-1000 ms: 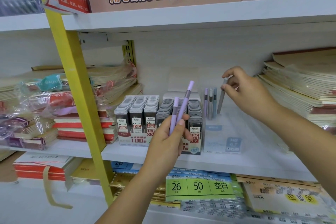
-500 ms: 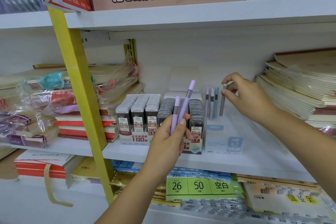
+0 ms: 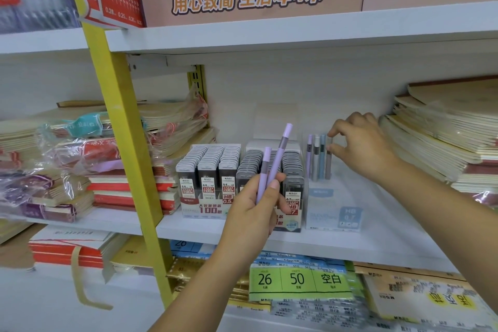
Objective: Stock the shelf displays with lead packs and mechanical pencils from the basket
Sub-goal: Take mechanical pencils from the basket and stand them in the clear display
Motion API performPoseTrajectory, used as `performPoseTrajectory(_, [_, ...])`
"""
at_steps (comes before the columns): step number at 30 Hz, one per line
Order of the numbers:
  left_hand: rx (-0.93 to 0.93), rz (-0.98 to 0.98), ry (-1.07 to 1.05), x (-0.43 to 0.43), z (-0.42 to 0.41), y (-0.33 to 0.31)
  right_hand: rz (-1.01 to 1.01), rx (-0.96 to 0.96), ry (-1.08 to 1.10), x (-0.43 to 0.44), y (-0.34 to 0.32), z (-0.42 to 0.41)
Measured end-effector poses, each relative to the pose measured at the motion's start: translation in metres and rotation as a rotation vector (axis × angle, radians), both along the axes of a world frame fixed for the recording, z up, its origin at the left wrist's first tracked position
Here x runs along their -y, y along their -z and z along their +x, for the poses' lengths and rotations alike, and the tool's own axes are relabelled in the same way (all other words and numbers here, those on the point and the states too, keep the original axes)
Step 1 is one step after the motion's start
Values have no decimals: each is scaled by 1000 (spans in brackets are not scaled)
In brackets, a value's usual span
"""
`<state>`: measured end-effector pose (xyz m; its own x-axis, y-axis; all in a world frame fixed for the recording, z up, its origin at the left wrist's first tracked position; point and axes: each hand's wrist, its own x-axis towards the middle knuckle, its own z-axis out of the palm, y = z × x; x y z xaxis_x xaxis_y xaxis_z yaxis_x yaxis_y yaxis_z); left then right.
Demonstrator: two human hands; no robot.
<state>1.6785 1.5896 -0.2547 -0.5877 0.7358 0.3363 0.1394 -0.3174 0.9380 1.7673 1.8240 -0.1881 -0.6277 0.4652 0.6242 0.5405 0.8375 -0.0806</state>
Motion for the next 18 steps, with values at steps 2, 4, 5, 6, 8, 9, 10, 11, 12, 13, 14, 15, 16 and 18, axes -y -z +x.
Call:
performPoseTrajectory(2, [-2,-2,13,0,1,0,22,-64,-24,10,-2,3])
performPoseTrajectory(4, [-12,-2,26,0,2,-1,-102,-239,-184,32,-6,9])
performPoseTrajectory(5, [-18,-4,32,0,3,-1,-306,-318,-313,47,-9,12])
performPoseTrajectory(6, [-24,-9,38,-1,3,-2,-563,-372,-470,63,-12,14])
performPoseTrajectory(8, [-39,-17,55,-4,5,-3,-906,-420,-687,84,-14,16])
performPoseTrajectory(9, [-50,-22,62,-5,6,-3,-964,-425,-732,91,-14,17])
performPoseTrajectory(10, [-63,-29,67,-6,8,-3,-979,-432,-752,95,-14,17])
performPoseTrajectory(11, [-76,-36,68,-7,9,-3,-983,-450,-753,98,-15,17])
performPoseTrajectory(12, [-85,-40,67,-7,10,-2,-989,-489,-752,98,-16,17])
performPoseTrajectory(13, [-88,-43,61,-7,10,-2,-989,-552,-746,96,-18,18])
performPoseTrajectory(14, [-87,-42,53,-6,9,-2,-973,-639,-735,92,-20,19])
performPoseTrajectory(15, [-82,-40,41,-5,7,-1,-934,-738,-719,86,-24,21])
performPoseTrajectory(16, [-76,-36,26,-5,5,-1,-865,-811,-693,78,-28,24])
performPoseTrajectory(18, [-69,-29,-10,-2,0,1,-671,-793,-608,61,-30,26])
